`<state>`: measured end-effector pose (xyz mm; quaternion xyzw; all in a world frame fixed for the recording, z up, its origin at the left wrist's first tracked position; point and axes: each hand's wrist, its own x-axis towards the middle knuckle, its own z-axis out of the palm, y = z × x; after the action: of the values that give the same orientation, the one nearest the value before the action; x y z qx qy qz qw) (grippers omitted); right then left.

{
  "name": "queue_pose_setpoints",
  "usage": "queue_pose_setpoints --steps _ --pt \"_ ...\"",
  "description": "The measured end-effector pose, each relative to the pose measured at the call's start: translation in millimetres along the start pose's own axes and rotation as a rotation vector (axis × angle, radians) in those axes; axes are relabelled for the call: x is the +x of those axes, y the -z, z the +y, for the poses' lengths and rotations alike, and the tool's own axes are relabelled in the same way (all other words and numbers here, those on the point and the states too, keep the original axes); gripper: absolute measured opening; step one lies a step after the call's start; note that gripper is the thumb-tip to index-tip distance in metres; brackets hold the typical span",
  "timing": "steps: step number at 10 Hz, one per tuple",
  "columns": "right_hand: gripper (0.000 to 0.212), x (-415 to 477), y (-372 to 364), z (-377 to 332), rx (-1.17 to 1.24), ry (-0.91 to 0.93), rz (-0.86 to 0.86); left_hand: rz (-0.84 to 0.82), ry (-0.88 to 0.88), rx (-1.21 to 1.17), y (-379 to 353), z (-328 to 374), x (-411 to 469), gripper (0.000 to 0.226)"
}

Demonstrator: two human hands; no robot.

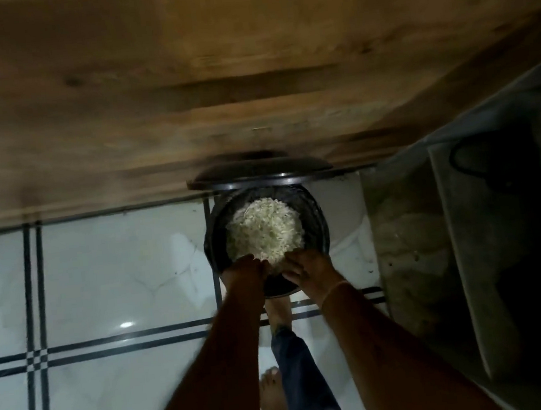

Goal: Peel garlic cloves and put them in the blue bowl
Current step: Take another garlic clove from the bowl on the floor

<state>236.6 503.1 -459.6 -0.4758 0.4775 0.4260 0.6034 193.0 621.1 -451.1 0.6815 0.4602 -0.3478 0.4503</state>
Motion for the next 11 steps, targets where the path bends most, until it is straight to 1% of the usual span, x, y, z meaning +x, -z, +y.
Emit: queue_pose_setpoints --steps 1,2,3,4,5,6,7,8,9,10,11 --pt "0.028 -14 -4 -3 -0.107 -0.016 -0.007 0.065 0.225 -0.837 -10 14 -17 0.043" --pt "0.043 -45 -27 -13 -0.055 0.026 -0.137 -0.036 0.085 -0.607 -21 15 -42 0.054" --pt "0.03 -82 -31 -5 -0.078 0.128 -0.134 -0.132 0.112 -0.6 -14 24 -68 0.062" --pt "0.036 -144 -9 7 -0.183 0.144 -0.067 -0.134 0.019 -0.647 13 67 -172 0.025" --pt "0.031 -218 25 -8 -0.138 0.18 -0.143 -0.031 -0.043 -0.418 13 79 -229 0.02" --pt "0.024 -308 59 -8 -0.112 0.378 -0.15 0.069 -0.24 -0.064 10 74 -293 0.049" --pt "0.022 -387 104 7 -0.155 0.644 -0.041 0.146 -0.475 0.094 -1 68 -373 0.05" --pt "0.019 -442 163 35 -0.169 0.864 0.094 0.173 -0.755 0.219 -28 67 -435 0.043" --pt "0.029 -480 228 64 -0.209 1.072 0.254 0.129 -0.973 0.303 -67 66 -497 0.038" --pt "0.023 -509 289 92 -0.242 1.231 0.471 0.043 -1.156 0.373 -114 66 -547 0.035" --pt "0.028 -528 348 118 -0.191 1.277 0.654 -0.037 -1.287 0.481 -169 61 -584 0.034"
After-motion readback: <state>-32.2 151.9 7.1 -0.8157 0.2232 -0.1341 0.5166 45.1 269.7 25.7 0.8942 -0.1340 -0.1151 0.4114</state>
